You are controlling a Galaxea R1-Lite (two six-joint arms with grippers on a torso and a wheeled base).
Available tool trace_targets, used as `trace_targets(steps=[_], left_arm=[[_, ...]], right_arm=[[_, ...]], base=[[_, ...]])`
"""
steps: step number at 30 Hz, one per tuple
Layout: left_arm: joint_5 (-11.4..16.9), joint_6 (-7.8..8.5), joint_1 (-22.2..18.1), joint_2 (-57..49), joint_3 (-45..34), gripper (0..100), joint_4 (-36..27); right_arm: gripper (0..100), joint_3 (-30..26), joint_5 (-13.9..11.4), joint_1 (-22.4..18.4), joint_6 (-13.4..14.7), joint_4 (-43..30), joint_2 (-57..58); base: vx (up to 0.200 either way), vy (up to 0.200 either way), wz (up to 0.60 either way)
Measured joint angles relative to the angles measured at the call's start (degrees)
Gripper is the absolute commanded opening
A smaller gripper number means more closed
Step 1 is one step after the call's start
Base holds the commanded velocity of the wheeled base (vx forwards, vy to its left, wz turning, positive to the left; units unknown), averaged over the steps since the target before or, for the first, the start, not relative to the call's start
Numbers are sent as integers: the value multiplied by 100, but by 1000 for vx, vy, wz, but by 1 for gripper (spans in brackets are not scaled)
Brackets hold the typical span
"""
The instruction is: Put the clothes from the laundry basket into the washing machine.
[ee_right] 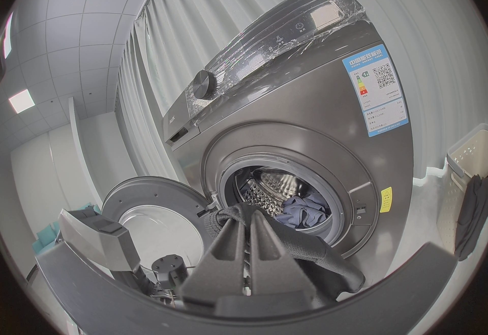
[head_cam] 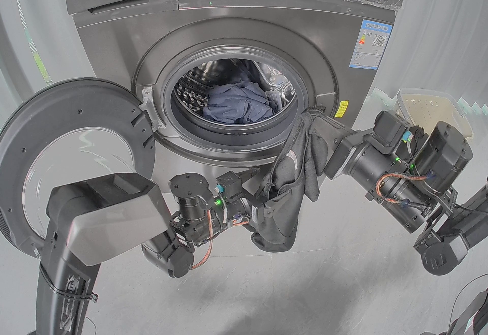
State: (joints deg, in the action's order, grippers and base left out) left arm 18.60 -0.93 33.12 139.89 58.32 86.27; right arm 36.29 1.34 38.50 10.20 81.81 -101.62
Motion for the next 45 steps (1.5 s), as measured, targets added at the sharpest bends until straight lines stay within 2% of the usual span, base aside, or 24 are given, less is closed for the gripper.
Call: trace_targets(steps=[7,14,26,29,34,37,45], left_arm=[[-490,0,89,276,516,0,194],[-588,11,105,61,363,0,230],[-566,93,-33,-1208,-1370,0,240],[-530,137,-190,-1630,-1943,0,230],[-479,158,-706,-2437,-2765,0,235],[-467,144,-809,-2695,-2983,0,241],[-471,177,-617,-2820,-3415,0,244]], right_arm=[[0,-20,-1,-5,0,0,-2],[0,-49,-1,-7,0,2,-2],[0,-63,7,-74,5,0,-2],[0,-49,16,-99,6,0,-2],[0,-11,27,-162,13,0,0],[0,0,29,-168,16,38,0],[0,-11,27,-101,17,118,-9]], base=[[0,0,0],[0,0,0],[0,0,0],[0,0,0],[0,0,0],[0,0,0],[0,0,0]])
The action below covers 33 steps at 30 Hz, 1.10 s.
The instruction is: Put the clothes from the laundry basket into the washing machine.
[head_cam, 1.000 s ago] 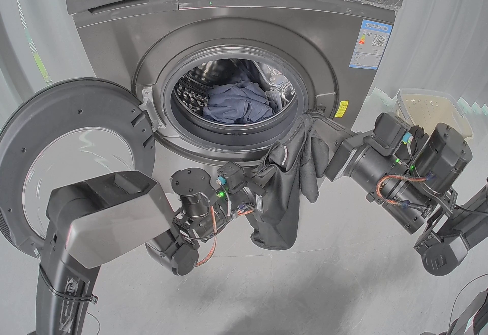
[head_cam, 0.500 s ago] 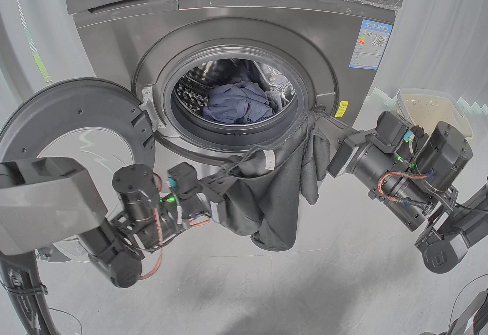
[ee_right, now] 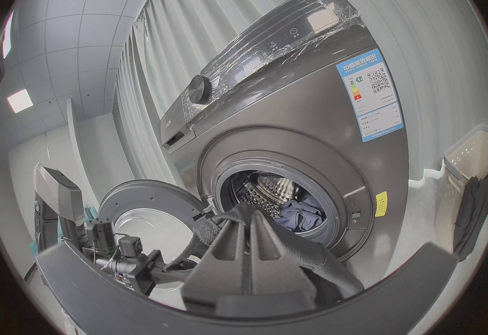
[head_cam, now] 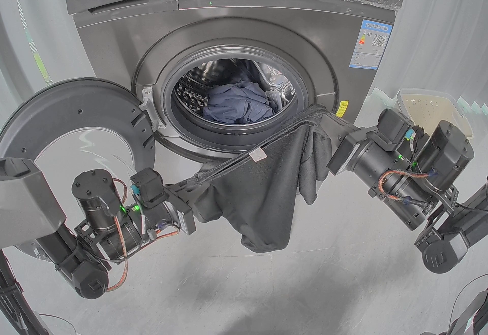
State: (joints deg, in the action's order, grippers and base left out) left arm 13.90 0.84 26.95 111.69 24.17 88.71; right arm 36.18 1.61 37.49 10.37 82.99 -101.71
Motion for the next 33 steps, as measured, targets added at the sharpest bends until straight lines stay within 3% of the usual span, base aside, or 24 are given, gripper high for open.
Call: trace_targets(steps=[1,16,24,33], left_arm=[[0,9,28,40,-20,100,2],[16,-2,124,711,388,100,-2],[244,-16,450,1329,984,100,-2],[263,-13,730,1740,1264,100,0]], right_arm=[[0,0,0,0,0,0,0],[0,20,-2,71,-6,5,2],[0,20,-5,79,-9,5,9],[0,22,-5,44,-9,7,6]], base=[[0,0,0],[0,0,0],[0,0,0],[0,0,0]])
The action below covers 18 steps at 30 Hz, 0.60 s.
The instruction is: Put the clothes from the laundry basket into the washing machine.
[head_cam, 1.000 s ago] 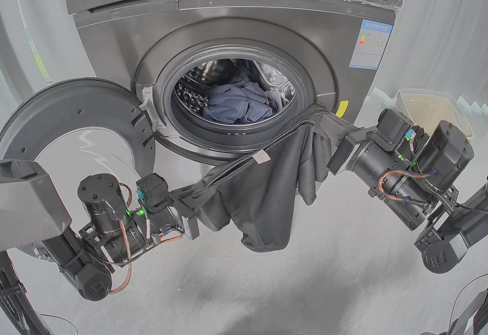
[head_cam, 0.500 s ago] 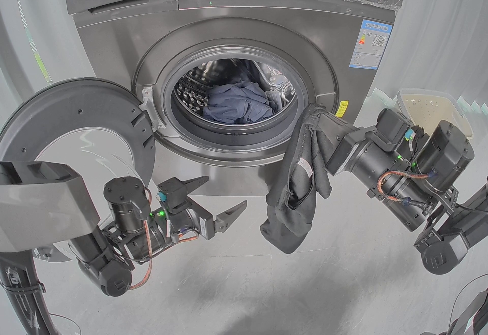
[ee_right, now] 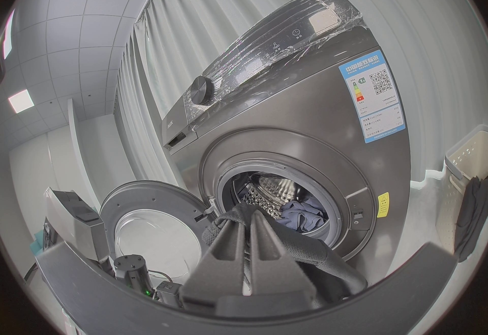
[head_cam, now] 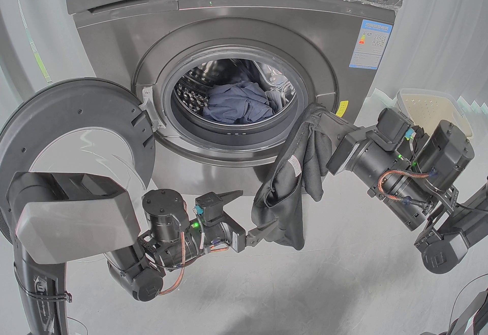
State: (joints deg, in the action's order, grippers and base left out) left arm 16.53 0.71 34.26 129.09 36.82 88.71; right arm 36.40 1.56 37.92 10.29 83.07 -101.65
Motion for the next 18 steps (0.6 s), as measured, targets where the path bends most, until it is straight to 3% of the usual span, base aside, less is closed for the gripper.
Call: trace_targets(steps=[15,16,18], left_arm=[[-178,-52,121,719,1370,100,-15],[-233,-44,133,792,1464,0,-15],[-305,-33,155,906,1597,0,-13]], right_arm=[[0,0,0,11,-2,-2,-11],[0,0,2,11,-2,-2,-11],[0,0,0,11,-2,-5,-11]], base=[[0,0,0],[0,0,0],[0,0,0]])
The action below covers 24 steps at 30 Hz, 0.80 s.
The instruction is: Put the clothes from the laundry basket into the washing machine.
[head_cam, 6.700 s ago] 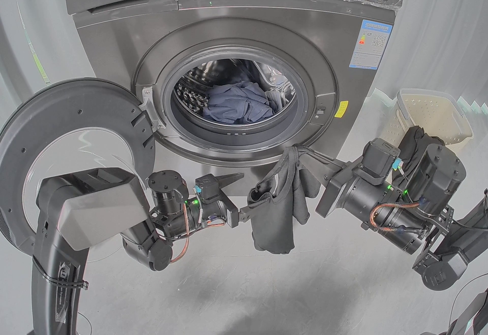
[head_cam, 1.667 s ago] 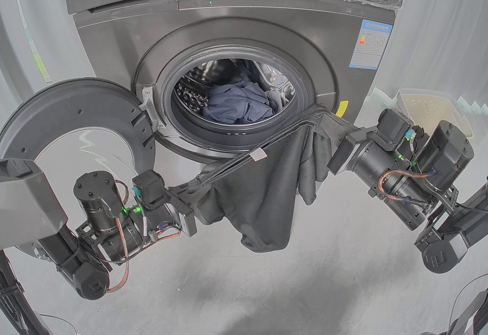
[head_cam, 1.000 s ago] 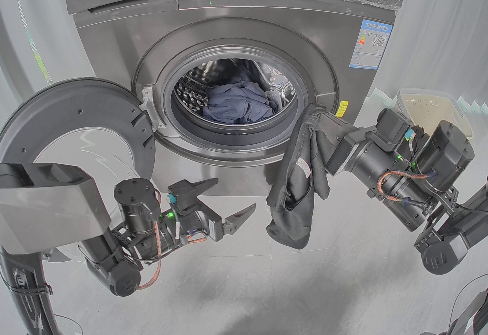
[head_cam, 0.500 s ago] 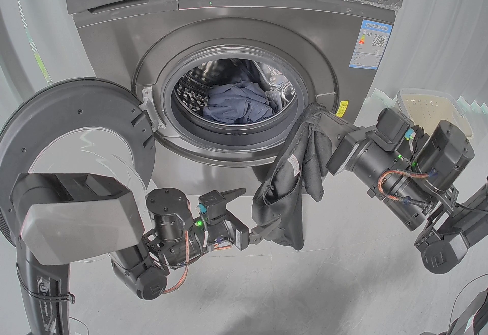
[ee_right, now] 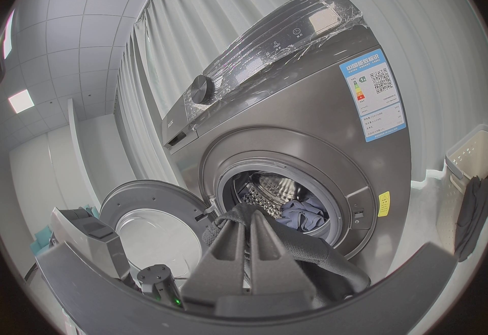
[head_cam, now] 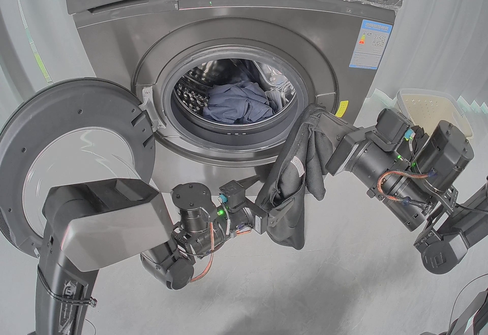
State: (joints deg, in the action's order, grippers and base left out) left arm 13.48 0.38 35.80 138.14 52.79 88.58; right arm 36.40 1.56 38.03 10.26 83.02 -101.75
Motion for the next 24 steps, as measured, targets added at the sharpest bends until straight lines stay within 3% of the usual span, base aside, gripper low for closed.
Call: trace_targets(steps=[13,17,24], left_arm=[[-300,-33,127,-11,302,0,18],[-306,-28,101,-355,-52,0,18],[-268,11,-130,-1347,-1365,0,11]], right_arm=[[0,-11,-6,-20,2,2,2],[0,-24,-6,-35,2,-2,7],[0,-35,7,-67,5,-4,11]], base=[[0,0,0],[0,0,0],[0,0,0]])
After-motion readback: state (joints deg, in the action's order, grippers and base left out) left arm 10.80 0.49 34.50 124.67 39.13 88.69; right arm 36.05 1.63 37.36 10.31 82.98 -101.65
